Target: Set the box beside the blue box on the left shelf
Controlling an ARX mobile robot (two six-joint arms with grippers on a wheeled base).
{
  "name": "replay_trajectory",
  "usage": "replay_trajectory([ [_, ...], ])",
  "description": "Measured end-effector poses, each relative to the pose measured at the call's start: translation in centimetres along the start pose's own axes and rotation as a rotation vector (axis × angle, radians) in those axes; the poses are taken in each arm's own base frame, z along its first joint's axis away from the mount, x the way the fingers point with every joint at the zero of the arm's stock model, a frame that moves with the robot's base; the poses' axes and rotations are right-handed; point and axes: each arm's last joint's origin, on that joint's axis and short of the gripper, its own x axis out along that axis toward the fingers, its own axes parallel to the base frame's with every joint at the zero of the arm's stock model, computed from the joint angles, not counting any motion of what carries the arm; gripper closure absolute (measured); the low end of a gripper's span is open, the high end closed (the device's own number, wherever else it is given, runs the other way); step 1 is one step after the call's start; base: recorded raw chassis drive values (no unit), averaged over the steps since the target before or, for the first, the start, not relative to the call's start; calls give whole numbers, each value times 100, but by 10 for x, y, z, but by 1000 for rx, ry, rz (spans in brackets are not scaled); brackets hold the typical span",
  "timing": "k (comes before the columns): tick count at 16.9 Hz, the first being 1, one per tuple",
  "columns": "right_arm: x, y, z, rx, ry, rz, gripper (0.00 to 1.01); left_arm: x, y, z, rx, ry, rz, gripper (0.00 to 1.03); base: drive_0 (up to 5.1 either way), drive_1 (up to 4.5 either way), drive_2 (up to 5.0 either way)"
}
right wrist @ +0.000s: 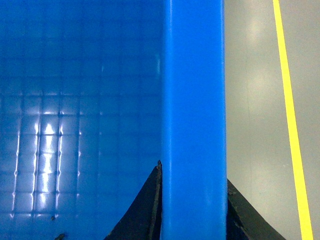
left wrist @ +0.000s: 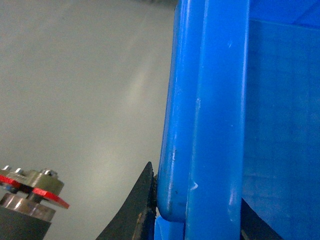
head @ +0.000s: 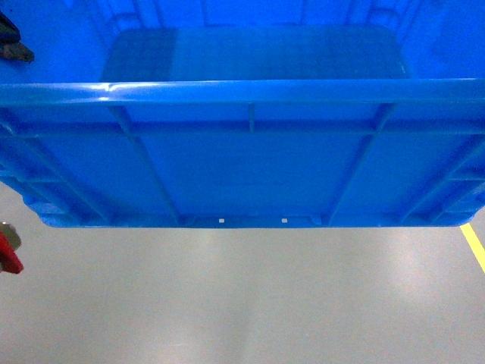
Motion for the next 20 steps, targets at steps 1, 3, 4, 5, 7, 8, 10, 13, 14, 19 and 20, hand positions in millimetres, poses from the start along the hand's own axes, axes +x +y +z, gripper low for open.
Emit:
replay_trajectory([
  [1, 0, 0, 0, 0, -1, 0, 79, 0, 0, 0, 0, -1, -1, 83, -169, -169, -169],
  [3, 0, 0, 0, 0, 0, 0, 79, 0, 0, 0, 0, 0, 0, 83, -169, -169, -169],
  [4, 0, 0, 0, 0, -1, 0, 79, 0, 0, 0, 0, 0, 0, 83, -169, -169, -169],
  [5, 0, 0, 0, 0, -1, 0, 79, 0, 0, 0, 0, 0, 0, 83, -169, -169, -169],
  [7, 0, 0, 0, 0, 2, -1, 79, 0, 0, 0, 0, 0, 0, 83, -169, -169, -169],
  [8, 0, 0, -1, -1, 9, -4, 79, 0, 0, -1, 1, 6, 0, 83, -169, -169, -169],
  [10, -2, -1, 2, 2, -12, -4, 79, -2, -1, 2, -1, -13, -5, 83, -169, -169, -169],
  [13, -2, -1, 1, 1, -6, -3, 79, -2, -1, 1, 0, -4, -2, 83, -169, -169, -169],
  [14, -1, 0, 0, 1, -3, -3, 79, -2, -1, 1, 0, -5, -2, 83, -169, -169, -169],
  [19, 0, 0, 0, 1, -2, -3, 79, -2, -1, 1, 0, -5, -3, 83, -169, -169, -169],
  [20, 0, 0, 0, 1, -1, -3, 79, -2, -1, 1, 1, -5, -2, 83, -169, -169, -169],
])
